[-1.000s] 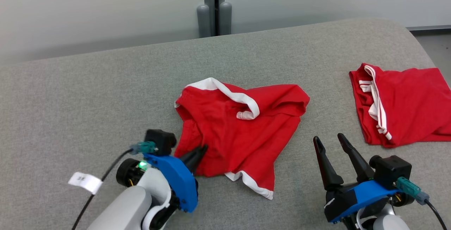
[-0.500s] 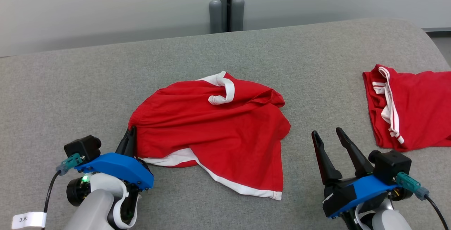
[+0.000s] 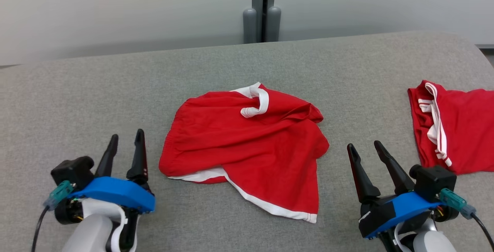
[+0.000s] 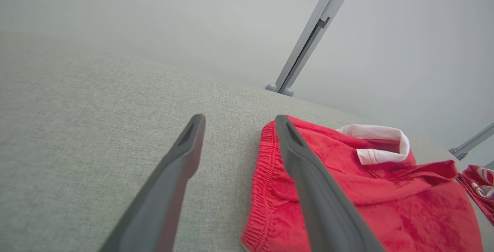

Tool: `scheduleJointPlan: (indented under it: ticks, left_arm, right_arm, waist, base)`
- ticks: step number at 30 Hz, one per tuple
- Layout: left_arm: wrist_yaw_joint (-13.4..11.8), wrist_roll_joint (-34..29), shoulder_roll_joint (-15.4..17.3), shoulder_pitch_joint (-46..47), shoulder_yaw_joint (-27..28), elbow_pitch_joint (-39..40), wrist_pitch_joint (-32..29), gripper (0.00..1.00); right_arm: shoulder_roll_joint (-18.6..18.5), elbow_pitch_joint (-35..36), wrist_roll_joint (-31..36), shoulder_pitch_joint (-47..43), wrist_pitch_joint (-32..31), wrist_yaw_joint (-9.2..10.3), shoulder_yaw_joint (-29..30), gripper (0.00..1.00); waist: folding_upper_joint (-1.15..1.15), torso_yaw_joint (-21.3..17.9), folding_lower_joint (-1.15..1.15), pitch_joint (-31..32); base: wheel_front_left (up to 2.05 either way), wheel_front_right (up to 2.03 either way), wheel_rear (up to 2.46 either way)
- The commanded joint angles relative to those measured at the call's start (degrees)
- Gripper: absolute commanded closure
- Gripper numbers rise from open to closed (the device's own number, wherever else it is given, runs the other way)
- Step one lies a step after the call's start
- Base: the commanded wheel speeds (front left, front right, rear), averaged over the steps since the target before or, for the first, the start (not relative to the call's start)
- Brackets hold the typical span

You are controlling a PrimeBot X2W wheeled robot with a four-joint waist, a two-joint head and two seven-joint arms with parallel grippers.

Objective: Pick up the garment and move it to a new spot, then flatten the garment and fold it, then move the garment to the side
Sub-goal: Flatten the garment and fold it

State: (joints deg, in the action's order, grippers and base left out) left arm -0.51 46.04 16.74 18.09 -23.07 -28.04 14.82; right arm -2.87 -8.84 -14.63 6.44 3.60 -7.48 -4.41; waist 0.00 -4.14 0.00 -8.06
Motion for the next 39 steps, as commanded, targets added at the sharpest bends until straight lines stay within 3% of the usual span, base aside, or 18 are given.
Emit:
scheduleJointPlan:
  ticks: [1, 8, 14, 24, 39]
  left_arm:
    - [0.2, -1.1, 0.7, -1.2, 1.0, 1.2, 0.4, 0.00]
    - [-1.6, -10.8, 1.3, -9.2, 8.3, 12.4, 0.4, 0.00]
    - [-2.4, -14.2, 1.7, -15.2, 11.3, 16.4, 0.4, 0.00]
    - [-3.1, -15.1, 1.5, -20.6, 12.0, 18.6, 0.4, 0.00]
    - [-3.4, -14.3, 1.6, -21.2, 11.1, 18.9, -1.3, 0.00]
  right_arm:
    - [0.0, 0.2, 0.5, -0.7, -0.1, -0.03, 0.3, 0.00]
    - [0.0, 0.8, 0.4, -2.4, -1.4, -0.03, 0.7, 0.00]
    - [0.0, 0.9, 0.4, -3.8, -1.8, -0.03, 1.6, 0.00]
    - [0.0, 0.9, -0.1, -7.5, -1.6, -0.03, 4.4, 0.00]
    - [0.0, 2.2, 0.7, -8.4, -2.0, -0.03, 3.8, 0.00]
  waist:
    - [0.00, 0.2, 0.00, 0.3]
    - [0.00, 1.4, 0.00, 1.7]
    - [0.00, 2.0, 0.00, 3.1]
    - [0.00, 2.7, 0.00, 6.0]
    - [0.00, 2.3, 0.00, 6.8]
  base:
    - [0.00, 0.00, 0.00]
    - [0.00, 0.00, 0.00]
    - [0.00, 0.00, 0.00]
    - [0.00, 0.00, 0.00]
    - [0.00, 0.00, 0.00]
